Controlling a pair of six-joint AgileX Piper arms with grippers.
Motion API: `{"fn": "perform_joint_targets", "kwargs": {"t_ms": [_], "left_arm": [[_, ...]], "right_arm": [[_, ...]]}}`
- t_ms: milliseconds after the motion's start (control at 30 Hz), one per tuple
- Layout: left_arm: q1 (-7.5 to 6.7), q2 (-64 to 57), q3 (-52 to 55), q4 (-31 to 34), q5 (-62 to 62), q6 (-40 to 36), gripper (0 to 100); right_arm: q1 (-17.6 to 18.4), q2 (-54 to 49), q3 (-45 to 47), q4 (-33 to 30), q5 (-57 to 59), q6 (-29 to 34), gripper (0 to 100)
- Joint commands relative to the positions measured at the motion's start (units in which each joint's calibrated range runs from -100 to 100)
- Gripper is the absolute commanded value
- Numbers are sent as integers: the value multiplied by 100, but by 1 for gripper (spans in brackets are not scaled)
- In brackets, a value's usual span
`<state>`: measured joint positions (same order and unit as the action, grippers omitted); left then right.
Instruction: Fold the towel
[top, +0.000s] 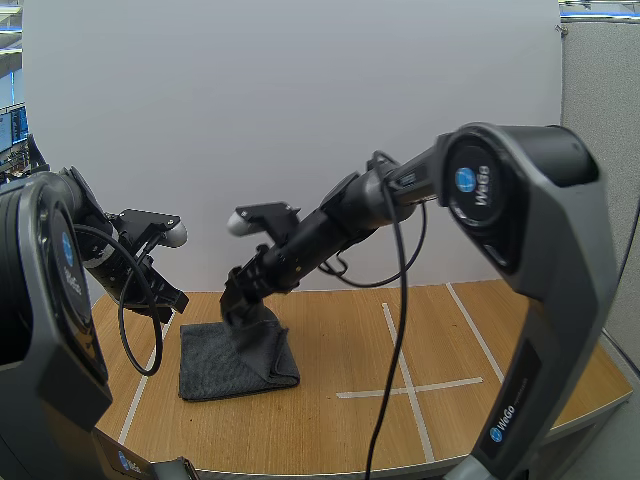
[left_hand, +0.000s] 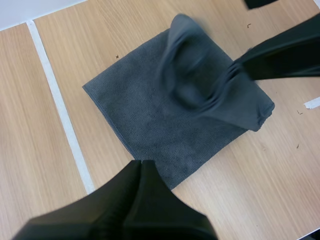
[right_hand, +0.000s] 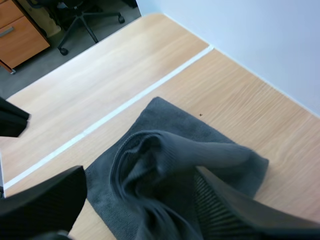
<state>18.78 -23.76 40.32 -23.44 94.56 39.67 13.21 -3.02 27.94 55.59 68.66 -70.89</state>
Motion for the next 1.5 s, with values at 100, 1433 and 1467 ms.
{"fn": "perform_joint_targets", "kwargs": {"t_ms": [100,1433,1467], "left_arm": [[-5,-50,27,7,-25,-119,0],[-5,2117,27,-351,-588,227,34],[-5,2210,27,-377,-588,227,49]], "right_arm": [[-81,-807,-20,-1072,467,498,100],[-1926,-5408,1332,-2634,3134,286,0],[-1926,-5582,1372,-2683,3134,326,0]]}}
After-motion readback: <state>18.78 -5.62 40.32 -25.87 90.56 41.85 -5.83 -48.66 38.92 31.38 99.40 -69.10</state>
